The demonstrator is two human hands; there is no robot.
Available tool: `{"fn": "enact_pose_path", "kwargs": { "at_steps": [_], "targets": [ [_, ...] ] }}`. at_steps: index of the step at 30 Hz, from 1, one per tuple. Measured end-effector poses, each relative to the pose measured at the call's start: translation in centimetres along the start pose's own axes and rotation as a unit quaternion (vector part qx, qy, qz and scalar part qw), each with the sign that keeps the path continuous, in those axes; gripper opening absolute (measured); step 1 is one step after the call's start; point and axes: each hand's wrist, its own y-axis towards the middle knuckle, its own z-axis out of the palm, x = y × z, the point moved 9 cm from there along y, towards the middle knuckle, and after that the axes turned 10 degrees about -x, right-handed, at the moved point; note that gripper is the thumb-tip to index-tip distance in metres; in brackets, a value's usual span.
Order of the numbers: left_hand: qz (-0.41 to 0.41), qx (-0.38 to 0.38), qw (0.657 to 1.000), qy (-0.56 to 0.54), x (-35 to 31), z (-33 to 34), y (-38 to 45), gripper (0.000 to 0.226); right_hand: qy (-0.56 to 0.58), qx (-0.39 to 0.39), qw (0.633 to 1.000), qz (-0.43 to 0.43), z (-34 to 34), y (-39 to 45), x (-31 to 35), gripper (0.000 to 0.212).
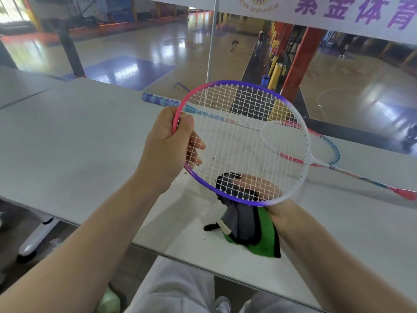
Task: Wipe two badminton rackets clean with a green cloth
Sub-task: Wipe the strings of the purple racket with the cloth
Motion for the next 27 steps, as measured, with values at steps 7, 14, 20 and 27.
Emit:
{"fn": "enact_pose_path", "kwargs": {
  "at_steps": [7,14,20,27],
  "targets": [
    [0.041,0.012,0.999,-0.006,-1.8,0.2,0.1,0.017,-0.112,-0.11,0.987,0.045,-2.1,-2.1,-0.2,0.029],
    [0.041,-0.001,0.999,-0.002,-1.6,0.3,0.8,0.014,-0.391,-0.08,0.909,0.119,-2.0,-5.0,-0.7,0.014],
    [0.035,-0.004,0.999,-0.006,-1.1,0.4,0.6,0.014,-0.58,0.017,0.813,-0.044,5.3,-7.3,4.8,0.02],
    [0.027,-0.02,0.999,0.004,-1.0,0.5,0.1,0.015,-0.645,-0.207,0.623,-0.39,9.4,-6.4,10.8,0.011]
  ]
}}
